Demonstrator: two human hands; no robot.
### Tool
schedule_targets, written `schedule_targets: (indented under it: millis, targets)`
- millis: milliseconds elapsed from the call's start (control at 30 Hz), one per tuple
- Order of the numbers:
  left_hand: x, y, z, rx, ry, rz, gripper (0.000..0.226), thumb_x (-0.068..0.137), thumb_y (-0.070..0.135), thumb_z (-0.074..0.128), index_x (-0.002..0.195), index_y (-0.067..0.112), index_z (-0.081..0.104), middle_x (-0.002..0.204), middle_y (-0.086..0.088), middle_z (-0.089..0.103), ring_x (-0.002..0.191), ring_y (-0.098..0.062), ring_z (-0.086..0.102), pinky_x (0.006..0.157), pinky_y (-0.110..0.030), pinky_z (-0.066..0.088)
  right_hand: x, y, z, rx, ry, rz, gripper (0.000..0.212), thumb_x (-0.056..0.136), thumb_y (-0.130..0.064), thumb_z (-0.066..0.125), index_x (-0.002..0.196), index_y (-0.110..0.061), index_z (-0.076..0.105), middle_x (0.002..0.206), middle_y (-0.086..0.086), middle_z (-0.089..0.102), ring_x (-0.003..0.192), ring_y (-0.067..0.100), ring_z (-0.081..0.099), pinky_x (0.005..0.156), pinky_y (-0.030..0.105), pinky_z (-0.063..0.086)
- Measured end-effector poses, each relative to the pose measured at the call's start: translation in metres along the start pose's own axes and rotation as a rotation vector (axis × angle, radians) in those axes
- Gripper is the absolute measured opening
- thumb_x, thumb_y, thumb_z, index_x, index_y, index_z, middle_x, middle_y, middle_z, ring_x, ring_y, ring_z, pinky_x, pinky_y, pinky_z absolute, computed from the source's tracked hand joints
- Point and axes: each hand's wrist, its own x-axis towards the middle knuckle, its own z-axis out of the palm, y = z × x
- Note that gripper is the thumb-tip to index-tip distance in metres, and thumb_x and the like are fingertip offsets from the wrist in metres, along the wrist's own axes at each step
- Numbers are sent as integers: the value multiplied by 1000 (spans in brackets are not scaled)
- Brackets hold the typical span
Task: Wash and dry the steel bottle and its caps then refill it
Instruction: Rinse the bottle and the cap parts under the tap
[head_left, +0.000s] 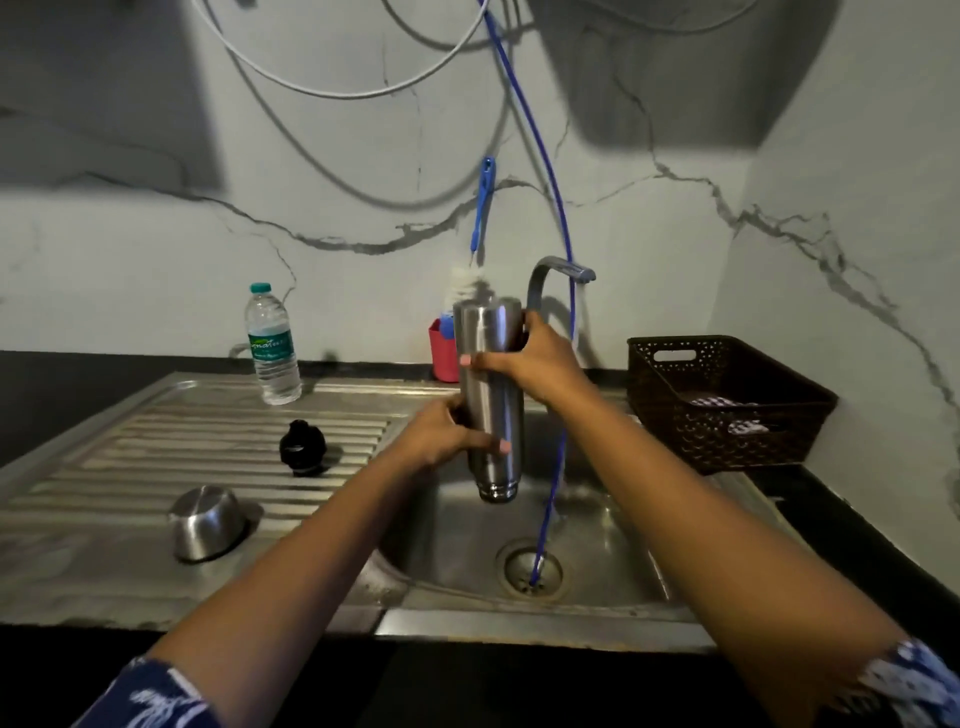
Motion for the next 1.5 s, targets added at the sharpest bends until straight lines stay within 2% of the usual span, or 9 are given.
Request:
schedule_targets:
  millis: [133, 267, 367, 467, 567, 933, 1067, 1267, 1500]
  targets:
    - [-11, 35, -60, 45, 156, 69, 51, 63, 14, 86, 109, 16, 63, 93, 7, 69, 86, -7, 65, 68, -14, 50, 23, -62, 11, 167, -62, -90, 75, 65, -34, 84, 127, -18, 43, 110, -5, 56, 99, 12, 57, 74, 20, 46]
    - [-34, 46, -149, 89, 311, 43, 54, 64, 16, 86, 112, 15, 61, 95, 2, 68, 85, -10, 66, 65, -20, 52, 45, -129, 60, 245, -199, -193, 72, 69, -34, 81, 126, -19, 40, 103, -9, 55, 87, 0, 53, 60, 14, 39]
    - [-54, 36, -208, 90, 396, 9, 56, 63, 13, 87, 113, 12, 62, 98, -3, 70, 86, -13, 67, 66, -24, 55, 56, -167, 105, 296, -325, -219, 75, 69, -33, 82, 128, -19, 38, 116, -3, 56, 102, 12, 55, 74, 28, 47]
    - [-73, 10, -252, 87, 479, -42, 54, 62, 8, 86, 111, 11, 63, 96, -5, 70, 81, -12, 67, 59, -19, 54, 67, -184, 162, 330, -449, -214, 79, 67, -26, 84, 131, -16, 39, 125, 4, 55, 110, 19, 56, 90, 42, 51]
    - [-90, -22, -281, 65, 517, -111, 58, 62, 6, 85, 115, 9, 61, 100, -7, 69, 87, -16, 67, 63, -22, 54, 73, -186, 216, 338, -534, -200, 81, 65, -22, 85, 133, -14, 40, 127, 7, 54, 112, 23, 56, 92, 47, 51]
    - [-89, -111, -314, -17, 583, -248, 72, 59, 6, 87, 123, 6, 56, 112, -11, 66, 98, -25, 64, 78, -34, 55, 81, -163, 306, 290, -630, -150, 83, 66, -18, 85, 135, -10, 40, 131, 10, 51, 116, 27, 53, 91, 43, 52]
    - [-86, -117, -315, -24, 590, -251, 73, 61, 6, 86, 127, 6, 54, 114, -11, 64, 101, -26, 63, 80, -34, 54, 83, -160, 315, 282, -630, -152, 86, 66, -20, 85, 137, -11, 38, 133, 11, 50, 117, 28, 52, 93, 44, 51]
    - [-87, -122, -315, 38, 571, -272, 81, 62, 13, 86, 134, 10, 48, 122, -9, 59, 109, -27, 58, 94, -43, 51, 86, -160, 319, 280, -642, -122, 85, 66, -21, 85, 137, -11, 39, 131, 10, 51, 116, 28, 53, 94, 48, 50]
    - [-93, -113, -312, 49, 527, -335, 87, 66, 15, 85, 141, 14, 40, 131, -11, 55, 113, -26, 56, 89, -38, 50, 78, -157, 305, 149, -639, -66, 92, 70, -26, 82, 144, -13, 30, 141, 11, 44, 124, 27, 46, 97, 43, 45]
